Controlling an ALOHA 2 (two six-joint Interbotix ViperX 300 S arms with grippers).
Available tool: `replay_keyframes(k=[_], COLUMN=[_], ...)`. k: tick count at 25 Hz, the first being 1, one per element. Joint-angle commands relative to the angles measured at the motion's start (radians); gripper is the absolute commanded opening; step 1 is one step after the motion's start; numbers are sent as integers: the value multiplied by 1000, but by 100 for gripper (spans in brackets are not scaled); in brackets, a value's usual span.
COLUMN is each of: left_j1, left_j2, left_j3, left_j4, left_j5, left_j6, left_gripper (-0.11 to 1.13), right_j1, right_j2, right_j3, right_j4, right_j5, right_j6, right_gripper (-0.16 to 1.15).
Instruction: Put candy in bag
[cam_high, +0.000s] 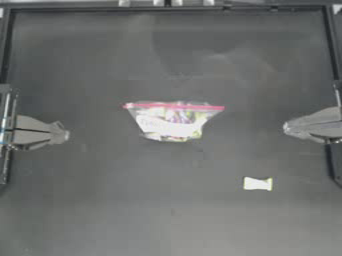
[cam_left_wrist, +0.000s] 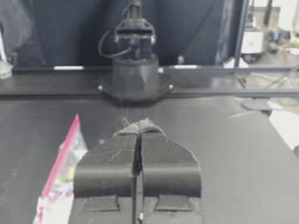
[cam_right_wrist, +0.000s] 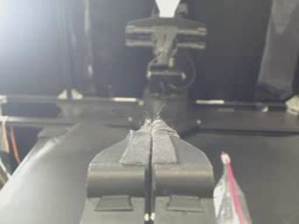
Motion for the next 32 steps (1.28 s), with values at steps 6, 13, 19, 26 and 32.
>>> replay_keyframes(k=[6,13,19,26,32], left_j1=[-5,-6,-5,6,41], left_j2=[-23,-25,-21,-23,-21], left_j3=[-31,-37,-51,-58,-58], left_j4=[12,14,14,14,14], left_j5=[43,44,77,121,169], left_j6=[15,32,32,34,32], left_gripper=[7,28,104,98,102], right_j1=[3,3,3,-25,-104], right_j2=[0,2,0,2,15], right_j3=[5,2,-2,-15,-140], right_j4=[-2,-18,-54,-32,-8], right_j5=[-5,-8,-8,26,275], right_j6=[-2,-8,-6,-5,-5], right_gripper=[9,23,84,99,99])
